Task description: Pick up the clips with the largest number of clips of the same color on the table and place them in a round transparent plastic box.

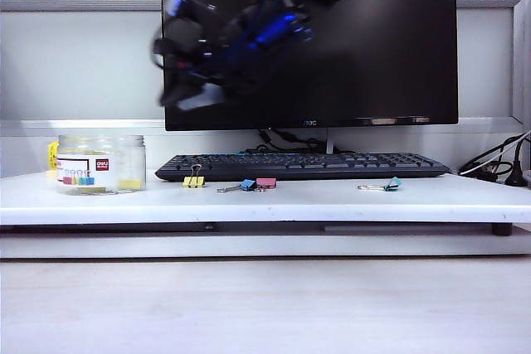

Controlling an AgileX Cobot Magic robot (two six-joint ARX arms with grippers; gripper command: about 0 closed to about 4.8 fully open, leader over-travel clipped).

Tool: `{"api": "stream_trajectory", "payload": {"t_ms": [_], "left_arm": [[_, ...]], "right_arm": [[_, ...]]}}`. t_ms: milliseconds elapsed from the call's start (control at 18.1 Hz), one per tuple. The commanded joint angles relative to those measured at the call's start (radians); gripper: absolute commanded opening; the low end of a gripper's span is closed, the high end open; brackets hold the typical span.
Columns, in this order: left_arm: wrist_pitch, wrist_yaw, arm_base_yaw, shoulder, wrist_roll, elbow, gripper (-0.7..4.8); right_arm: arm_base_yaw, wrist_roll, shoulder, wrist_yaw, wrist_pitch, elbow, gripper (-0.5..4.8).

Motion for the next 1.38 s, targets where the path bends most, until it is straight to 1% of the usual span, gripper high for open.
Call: {"api": "stream_trajectory", "payload": {"t_ms": [55, 221, 276, 387, 553, 608, 995, 1271, 1382], "left_arm": [[0.009, 0.029, 0.000, -0.002, -0.026, 0.002, 1.75], [0.008, 0.073, 0.000, 0.000, -0.058, 0.001, 1.75], [0.012, 0.076, 0.000, 0.001, -0.071, -0.004, 1.75], [0.018, 0.093, 0.000, 0.001, -0.072, -0.029, 1.75], [0.015, 0.095, 0.000, 0.000, -0.086, -0.037, 1.75], [0.016, 0.101, 0.000, 0.000, -0.093, -0.037, 1.75], [0.015, 0.104, 0.000, 0.000, -0.093, -0.037, 1.75], [0.015, 0.104, 0.000, 0.000, -0.093, -0.037, 1.75], [0.015, 0.104, 0.000, 0.000, -0.093, -0.037, 1.75]], "right_arm": [[-0.015, -0.005, -0.011, -0.002, -0.065, 0.007, 1.76], [-0.014, -0.005, -0.009, -0.001, -0.093, 0.006, 1.76], [-0.014, -0.005, -0.009, 0.000, -0.098, 0.006, 1.76], [-0.015, -0.006, -0.009, 0.010, -0.109, 0.006, 1.76], [-0.017, -0.037, -0.003, 0.012, -0.127, 0.005, 1.76], [-0.017, -0.050, 0.005, 0.028, -0.133, 0.005, 1.76], [-0.021, -0.062, 0.055, 0.034, -0.128, 0.004, 1.76], [-0.030, -0.062, 0.060, 0.036, -0.078, 0.004, 1.76], [-0.034, -0.062, 0.061, 0.054, -0.063, 0.004, 1.76]]}}
